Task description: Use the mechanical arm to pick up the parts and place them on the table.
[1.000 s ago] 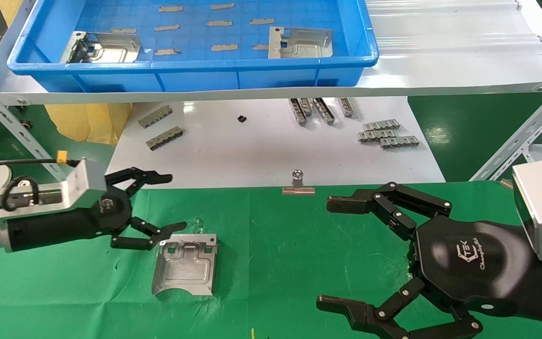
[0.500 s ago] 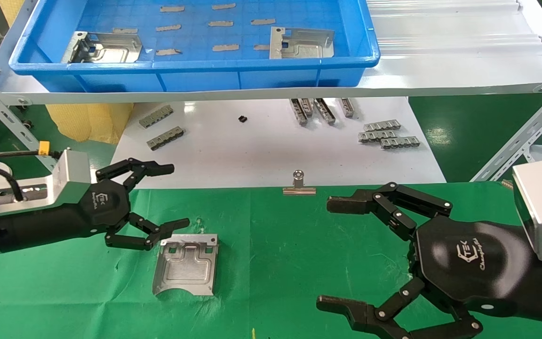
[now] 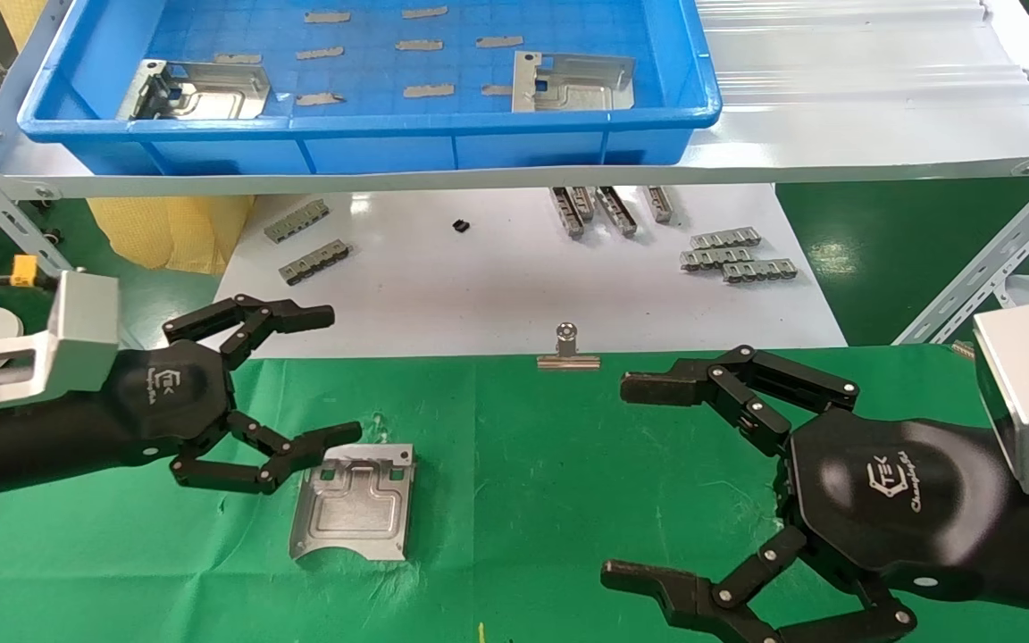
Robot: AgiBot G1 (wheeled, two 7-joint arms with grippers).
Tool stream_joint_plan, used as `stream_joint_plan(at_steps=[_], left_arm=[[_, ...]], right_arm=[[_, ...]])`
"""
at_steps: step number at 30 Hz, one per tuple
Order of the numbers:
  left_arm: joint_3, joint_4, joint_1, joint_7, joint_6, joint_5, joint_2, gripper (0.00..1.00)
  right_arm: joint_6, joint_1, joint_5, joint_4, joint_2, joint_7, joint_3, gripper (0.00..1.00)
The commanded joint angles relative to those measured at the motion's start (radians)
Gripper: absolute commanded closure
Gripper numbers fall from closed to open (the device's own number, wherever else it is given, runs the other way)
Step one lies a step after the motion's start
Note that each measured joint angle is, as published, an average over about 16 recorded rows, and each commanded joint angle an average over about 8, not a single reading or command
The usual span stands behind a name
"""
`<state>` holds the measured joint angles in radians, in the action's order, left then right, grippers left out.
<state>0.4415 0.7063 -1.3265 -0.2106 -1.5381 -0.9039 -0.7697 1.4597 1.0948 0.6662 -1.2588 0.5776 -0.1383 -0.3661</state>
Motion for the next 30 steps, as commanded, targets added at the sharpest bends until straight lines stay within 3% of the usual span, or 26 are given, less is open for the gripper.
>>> stream_joint_plan(at_steps=[1,22,30], left_arm=[[-0.012,0.043,0.019,0.030,0.003,0.013,0.012,0.00],[-0.139,0.497,0.217,0.343,0.036,0.149,0.136,0.00],[-0.166,0.596,0.260,0.407,0.043,0.179,0.163,0.00]], right_arm=[[0.000,0.000,0.000,0.000,0.000,0.000,0.000,0.00],[0.000,0.000,0.000,0.000,0.000,0.000,0.000,0.00],[0.000,0.000,0.000,0.000,0.000,0.000,0.000,0.00]])
